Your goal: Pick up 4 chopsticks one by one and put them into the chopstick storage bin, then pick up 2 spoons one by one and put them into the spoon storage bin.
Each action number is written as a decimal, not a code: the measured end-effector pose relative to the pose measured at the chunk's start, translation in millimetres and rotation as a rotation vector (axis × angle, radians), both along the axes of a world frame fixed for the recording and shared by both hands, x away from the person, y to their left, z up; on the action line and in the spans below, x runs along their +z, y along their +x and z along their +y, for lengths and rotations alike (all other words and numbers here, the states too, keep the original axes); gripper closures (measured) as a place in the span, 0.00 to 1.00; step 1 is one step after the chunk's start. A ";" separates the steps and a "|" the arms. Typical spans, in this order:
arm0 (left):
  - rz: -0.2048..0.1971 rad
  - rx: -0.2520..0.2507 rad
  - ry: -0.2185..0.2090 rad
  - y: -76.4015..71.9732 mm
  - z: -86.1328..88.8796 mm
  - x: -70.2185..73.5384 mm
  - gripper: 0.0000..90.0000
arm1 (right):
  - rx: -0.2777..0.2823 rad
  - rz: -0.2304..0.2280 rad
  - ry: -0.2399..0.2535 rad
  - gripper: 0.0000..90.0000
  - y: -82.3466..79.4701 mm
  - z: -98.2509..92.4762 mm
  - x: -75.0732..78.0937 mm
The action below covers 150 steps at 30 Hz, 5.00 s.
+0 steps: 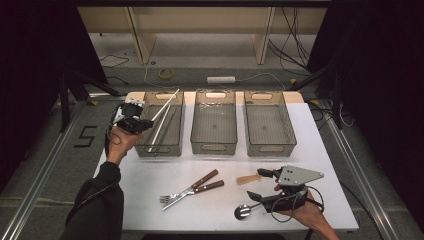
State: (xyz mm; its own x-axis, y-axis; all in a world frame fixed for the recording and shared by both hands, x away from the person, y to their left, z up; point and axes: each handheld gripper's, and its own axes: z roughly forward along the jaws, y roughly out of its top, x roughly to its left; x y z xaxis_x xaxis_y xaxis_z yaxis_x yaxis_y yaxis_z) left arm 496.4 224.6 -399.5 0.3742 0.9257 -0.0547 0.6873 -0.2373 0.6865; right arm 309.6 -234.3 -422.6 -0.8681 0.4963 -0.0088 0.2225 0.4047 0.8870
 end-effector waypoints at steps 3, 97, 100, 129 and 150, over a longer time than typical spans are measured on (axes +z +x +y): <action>0.013 0.008 0.006 1.8 1.5 -4.8 0.92 | 0.004 0.001 -0.002 0.28 0.0 0.2 -0.5; -0.127 -0.349 -0.152 -151.9 -80.2 -29.2 0.17 | 0.117 0.173 -0.457 0.42 10.3 -0.4 -28.1; -0.135 -0.344 -0.156 -153.7 -79.7 -28.7 0.17 | 0.127 0.173 -0.483 0.44 9.4 0.6 -29.8; -0.167 -0.349 -0.161 -163.6 -75.9 -30.8 0.17 | 0.200 0.157 -0.668 0.72 14.1 10.4 -40.8; -0.163 -0.357 -0.153 -163.5 -77.1 -31.7 0.17 | 0.262 0.086 -0.706 1.00 9.3 13.7 -37.5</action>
